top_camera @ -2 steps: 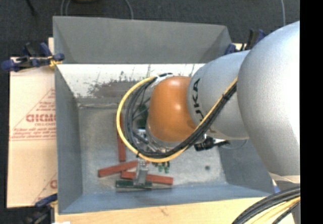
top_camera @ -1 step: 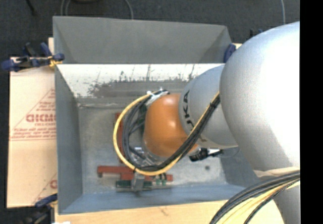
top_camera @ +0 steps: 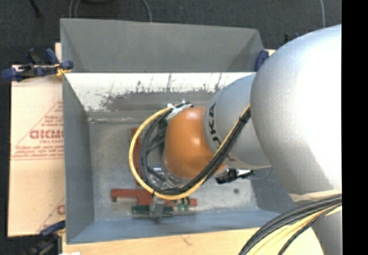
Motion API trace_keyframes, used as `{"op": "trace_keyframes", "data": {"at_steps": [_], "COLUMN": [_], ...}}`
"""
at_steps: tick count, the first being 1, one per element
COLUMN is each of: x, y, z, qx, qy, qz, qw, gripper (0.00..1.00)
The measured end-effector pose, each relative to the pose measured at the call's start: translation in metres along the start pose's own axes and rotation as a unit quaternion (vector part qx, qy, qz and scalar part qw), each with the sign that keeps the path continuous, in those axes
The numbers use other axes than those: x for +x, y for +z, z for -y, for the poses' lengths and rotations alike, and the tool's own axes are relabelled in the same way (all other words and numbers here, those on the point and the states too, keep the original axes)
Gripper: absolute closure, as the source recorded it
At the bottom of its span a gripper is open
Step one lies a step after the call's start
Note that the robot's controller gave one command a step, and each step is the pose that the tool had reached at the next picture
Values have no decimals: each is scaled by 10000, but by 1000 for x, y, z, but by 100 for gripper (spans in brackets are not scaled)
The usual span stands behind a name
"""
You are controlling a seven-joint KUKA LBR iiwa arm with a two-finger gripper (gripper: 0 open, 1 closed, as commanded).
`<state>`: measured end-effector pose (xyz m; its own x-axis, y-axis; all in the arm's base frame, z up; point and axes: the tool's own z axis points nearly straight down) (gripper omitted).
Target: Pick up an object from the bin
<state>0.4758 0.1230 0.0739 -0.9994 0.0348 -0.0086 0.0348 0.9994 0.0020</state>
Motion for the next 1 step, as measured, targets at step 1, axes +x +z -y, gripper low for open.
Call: {"op": "trace_keyframes", "data": {"at_steps": [1], "x": [-37], "y": [-184], "z": [22], "qx": [-2], "qy": [212], "qz": [19], "qw": [9998], "gripper": [100]}}
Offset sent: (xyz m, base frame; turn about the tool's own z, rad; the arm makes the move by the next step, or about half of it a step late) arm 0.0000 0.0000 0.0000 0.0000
